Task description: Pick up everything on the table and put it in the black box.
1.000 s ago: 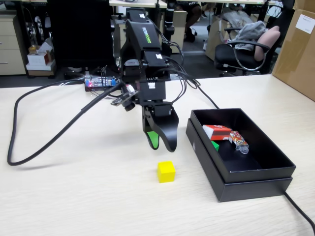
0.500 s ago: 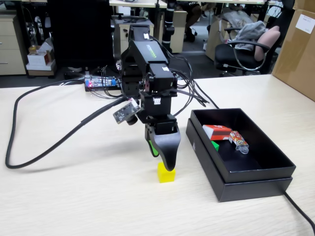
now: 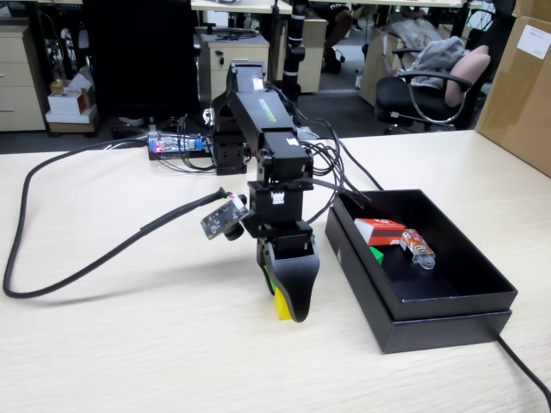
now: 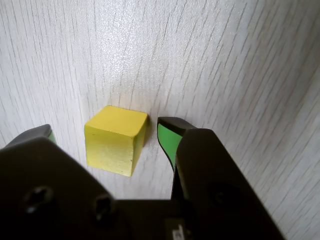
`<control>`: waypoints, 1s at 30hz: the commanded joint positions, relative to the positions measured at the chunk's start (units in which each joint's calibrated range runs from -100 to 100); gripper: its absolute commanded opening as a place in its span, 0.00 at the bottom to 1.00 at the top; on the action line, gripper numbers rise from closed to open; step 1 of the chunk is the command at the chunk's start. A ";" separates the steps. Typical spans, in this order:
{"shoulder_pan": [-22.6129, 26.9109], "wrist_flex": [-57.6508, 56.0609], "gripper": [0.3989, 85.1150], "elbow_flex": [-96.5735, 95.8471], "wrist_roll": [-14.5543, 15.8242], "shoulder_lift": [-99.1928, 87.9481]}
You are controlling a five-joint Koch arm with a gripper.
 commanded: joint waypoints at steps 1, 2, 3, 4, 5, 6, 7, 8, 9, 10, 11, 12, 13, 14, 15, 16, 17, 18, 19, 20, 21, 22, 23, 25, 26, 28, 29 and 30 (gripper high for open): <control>-0.05 -0.23 0.32 4.98 0.10 -0.26; -0.05 -0.23 0.32 4.98 0.10 -0.14; -0.05 -0.23 0.32 4.98 0.10 -0.14; 0.00 -0.23 0.31 4.89 0.10 -0.14; 0.05 -0.23 0.30 4.89 0.10 -0.14; 0.10 -0.23 0.28 4.80 0.10 -0.14; 0.24 -0.23 0.27 4.34 0.10 -0.14; 0.20 -0.23 0.20 4.25 0.05 -0.14; 0.20 -0.23 0.19 4.16 0.10 -0.03; 0.15 -0.23 0.19 4.25 0.05 -0.03; 0.15 -0.23 0.19 4.25 0.05 0.20; 0.15 -0.23 0.18 4.16 0.05 0.20; 0.10 -0.23 0.18 3.98 0.05 0.20; 0.05 -0.23 0.12 4.07 0.05 0.20; 0.00 -0.23 0.07 4.25 0.10 -0.03; -0.10 -0.23 0.03 4.16 0.15 -0.49; -0.24 -0.23 0.02 3.62 0.15 -1.75; -0.29 -0.23 0.02 3.26 0.15 -2.55; -0.34 -0.23 0.02 2.62 0.15 -3.81; -0.39 -0.31 0.02 1.90 0.15 -5.42; -0.39 -1.09 0.02 1.53 0.15 -7.03; -0.39 -2.30 0.02 1.53 0.29 -8.86; -0.39 -3.68 0.02 1.53 0.39 -10.81; -0.39 -6.53 0.02 1.17 0.54 -15.75; -0.39 -7.66 0.02 0.36 0.63 -18.39; -0.20 -8.18 0.02 -3.63 0.63 -25.16; -0.05 -8.18 0.02 -6.17 0.63 -28.71; 0.00 -8.18 0.02 -8.62 0.63 -32.39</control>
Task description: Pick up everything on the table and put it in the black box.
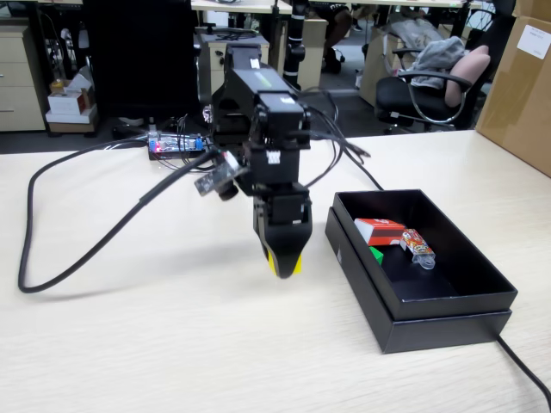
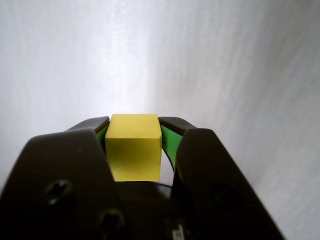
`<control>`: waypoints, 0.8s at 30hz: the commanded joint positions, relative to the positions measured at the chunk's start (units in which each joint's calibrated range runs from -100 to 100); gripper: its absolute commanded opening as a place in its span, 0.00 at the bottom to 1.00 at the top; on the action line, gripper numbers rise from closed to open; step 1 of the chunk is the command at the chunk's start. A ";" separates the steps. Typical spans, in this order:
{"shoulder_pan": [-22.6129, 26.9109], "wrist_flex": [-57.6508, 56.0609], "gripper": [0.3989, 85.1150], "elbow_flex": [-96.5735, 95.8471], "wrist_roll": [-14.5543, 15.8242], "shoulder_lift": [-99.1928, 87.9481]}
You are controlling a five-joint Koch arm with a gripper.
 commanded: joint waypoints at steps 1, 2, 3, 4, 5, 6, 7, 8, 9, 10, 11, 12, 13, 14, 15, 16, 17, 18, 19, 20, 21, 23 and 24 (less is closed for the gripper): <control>0.54 -0.28 0.02 -1.83 -0.10 -13.86; 0.93 -0.28 0.02 -5.01 -0.15 -18.22; 1.47 -0.28 0.02 -8.63 -0.15 -23.04; 1.90 -0.28 0.02 -10.99 -0.10 -26.60; 2.69 -0.19 0.02 -14.53 -0.05 -31.07; 3.47 -0.19 0.02 -17.06 0.05 -34.63; 4.25 -0.19 0.02 -19.06 0.29 -38.19; 5.08 -0.19 0.02 -20.69 0.59 -40.94; 5.91 -0.19 0.02 -21.78 0.98 -43.01; 6.89 -0.19 0.02 -22.23 1.32 -44.39; 7.72 -0.02 0.02 -22.32 1.71 -45.30; 8.55 0.24 0.02 -22.05 1.95 -45.88; 9.62 0.41 0.02 -21.14 2.34 -45.88; 10.16 0.76 0.02 -20.33 2.49 -45.88; 11.62 3.09 0.02 -19.51 2.78 -45.53; 12.06 5.16 0.03 -19.33 2.88 -44.61; 12.36 6.29 0.02 -17.88 2.93 -42.09; 12.60 6.29 0.02 -14.89 3.13 -38.99; 12.80 6.29 0.02 -10.81 3.32 -34.52; 12.94 6.29 0.02 -8.54 3.47 -32.34; 13.28 6.29 0.02 -6.37 3.66 -30.04; 14.07 6.29 0.02 -3.47 3.96 -26.71; 14.46 6.37 0.02 -2.29 4.15 -25.11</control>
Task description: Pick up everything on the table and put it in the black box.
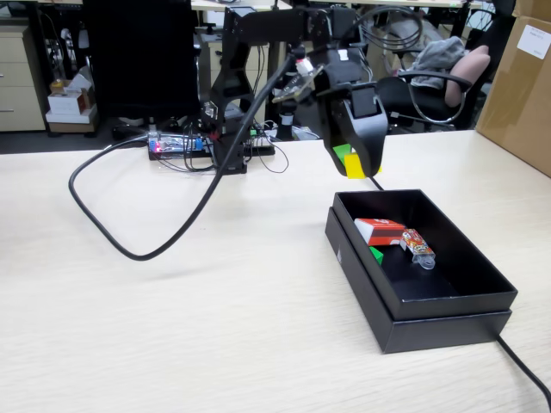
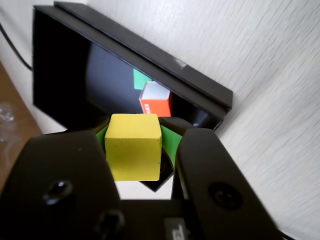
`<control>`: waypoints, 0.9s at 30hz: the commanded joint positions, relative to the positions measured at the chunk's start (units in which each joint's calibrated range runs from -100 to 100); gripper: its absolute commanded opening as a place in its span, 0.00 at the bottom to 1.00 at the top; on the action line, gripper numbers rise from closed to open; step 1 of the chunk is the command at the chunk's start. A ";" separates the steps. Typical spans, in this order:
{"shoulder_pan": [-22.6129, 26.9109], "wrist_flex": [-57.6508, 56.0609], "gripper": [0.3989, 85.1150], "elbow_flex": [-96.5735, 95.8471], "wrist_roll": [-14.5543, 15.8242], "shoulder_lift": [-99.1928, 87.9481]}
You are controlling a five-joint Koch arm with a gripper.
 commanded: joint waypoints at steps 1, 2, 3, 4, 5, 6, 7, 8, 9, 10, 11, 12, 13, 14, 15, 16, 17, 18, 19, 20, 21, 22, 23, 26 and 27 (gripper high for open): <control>1.32 2.09 0.02 6.66 0.59 2.51; 2.15 2.09 0.02 7.65 1.12 4.58; 2.59 2.09 0.02 7.93 1.51 5.61; 3.22 2.09 0.03 8.38 1.90 7.56; 3.47 2.18 0.03 8.74 2.10 8.82; 3.71 2.18 0.03 8.92 2.30 9.40; 3.91 2.18 0.03 9.01 2.49 10.20; 4.00 2.18 0.03 8.92 2.59 10.77; 4.10 2.18 0.03 8.92 2.59 11.46; 4.10 2.18 0.03 9.11 2.64 12.15; 4.05 2.18 0.03 9.20 2.64 13.07; 4.00 2.18 0.03 9.29 2.64 13.76; 3.96 2.18 0.03 9.56 2.64 15.13; 3.91 2.18 0.03 9.56 2.64 15.59; 3.86 2.18 0.03 8.83 2.54 17.31; 3.91 2.78 0.06 7.38 2.25 17.20; 3.96 2.78 0.15 6.84 2.05 16.97; 4.00 2.78 0.19 6.29 1.90 16.74; 4.00 2.78 0.21 6.11 1.86 16.63; 4.00 2.78 0.23 5.84 1.61 16.28; 4.00 2.78 0.25 5.57 1.56 15.94; 4.00 2.78 0.28 5.39 1.56 15.59; 4.00 2.78 0.33 5.12 1.51 15.13; 4.05 2.78 0.43 4.21 1.32 13.18; 4.05 2.78 0.43 3.94 1.32 12.72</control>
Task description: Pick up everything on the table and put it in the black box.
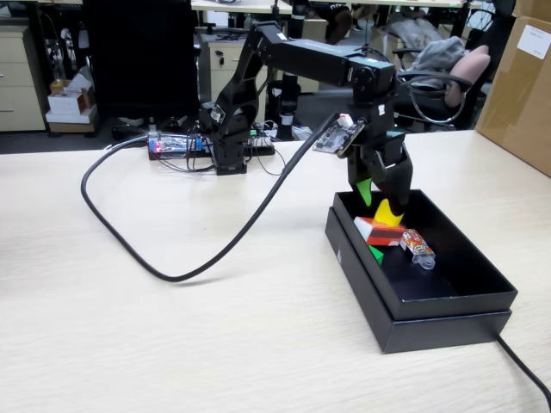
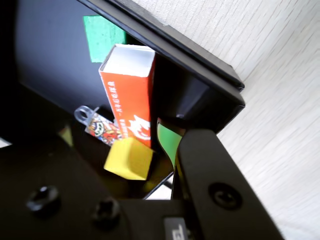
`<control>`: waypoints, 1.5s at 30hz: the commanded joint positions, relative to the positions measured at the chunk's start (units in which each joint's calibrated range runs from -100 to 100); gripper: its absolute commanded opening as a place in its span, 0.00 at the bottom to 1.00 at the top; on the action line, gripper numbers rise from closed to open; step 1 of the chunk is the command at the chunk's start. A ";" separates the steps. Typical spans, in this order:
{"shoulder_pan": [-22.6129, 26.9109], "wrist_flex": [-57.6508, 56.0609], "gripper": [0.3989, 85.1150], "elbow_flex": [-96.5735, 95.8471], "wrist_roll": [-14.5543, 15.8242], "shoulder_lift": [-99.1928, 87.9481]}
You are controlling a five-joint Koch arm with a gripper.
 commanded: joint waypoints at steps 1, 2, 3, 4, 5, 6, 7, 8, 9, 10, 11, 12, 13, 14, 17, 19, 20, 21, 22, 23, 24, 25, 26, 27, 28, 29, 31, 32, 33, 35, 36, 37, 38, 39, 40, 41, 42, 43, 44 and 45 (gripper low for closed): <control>0.34 2.62 0.43 1.29 -0.54 -6.09; 0.34 2.62 0.43 1.20 -0.54 -6.89; 0.34 2.54 0.43 1.02 -0.54 -7.81; 0.29 2.54 0.43 1.02 -0.49 -9.30; 0.20 2.54 0.43 1.02 -0.49 -10.45; 0.10 2.62 0.43 1.02 -0.49 -12.29; -0.10 2.54 0.43 0.93 -0.49 -14.24; -0.34 2.54 0.43 0.75 -0.49 -16.65; -0.59 2.54 0.43 0.56 -0.54 -19.28; -1.07 2.54 0.43 0.38 -0.59 -21.69; -1.56 2.54 0.43 0.29 -0.63 -23.99; -2.15 2.54 0.44 0.02 -0.78 -26.17; -2.83 2.54 0.46 -0.34 -0.98 -28.23; -3.61 2.54 0.48 -0.98 -1.47 -30.30; -6.64 2.54 0.51 -3.70 -2.69 -35.58; -8.64 2.54 0.54 -6.42 -3.81 -37.87; -9.62 2.54 0.55 -7.78 -4.49 -38.79; -10.50 2.71 0.55 -9.14 -5.18 -39.37; -11.38 3.66 0.56 -10.86 -5.86 -39.94; -12.26 5.47 0.56 -13.03 -6.25 -40.97; -13.09 6.94 0.56 -15.39 -6.89 -42.23; -13.77 8.24 0.56 -18.02 -7.37 -43.50; -14.46 9.02 0.56 -20.83 -7.81 -44.64; -14.95 9.53 0.56 -23.82 -8.21 -46.02; -15.29 10.57 0.56 -27.36 -8.60 -47.63; -15.78 12.82 0.56 -32.62 -8.99 -50.15; -16.21 14.11 0.56 -37.42 -9.38 -52.45; -16.41 14.29 0.56 -39.51 -9.43 -53.59; -16.51 14.98 0.56 -42.14 -9.43 -54.74; -16.75 18.09 0.56 -50.48 -9.67 -58.87; -16.75 19.81 0.56 -53.56 -9.72 -60.59; -16.75 21.80 0.56 -56.55 -9.82 -62.54; -16.75 23.96 0.56 -59.64 -10.01 -64.49; -16.75 26.21 0.56 -62.72 -10.16 -66.44; -16.75 28.37 0.56 -65.53 -10.21 -68.17; -16.75 30.35 0.56 -68.16 -10.26 -69.77; -16.75 32.25 0.56 -70.61 -10.26 -71.26; -16.75 33.81 0.56 -72.96 -10.26 -72.64; -16.75 35.11 0.56 -74.78 -10.21 -73.79; -16.61 37.78 0.56 -78.31 -10.01 -75.85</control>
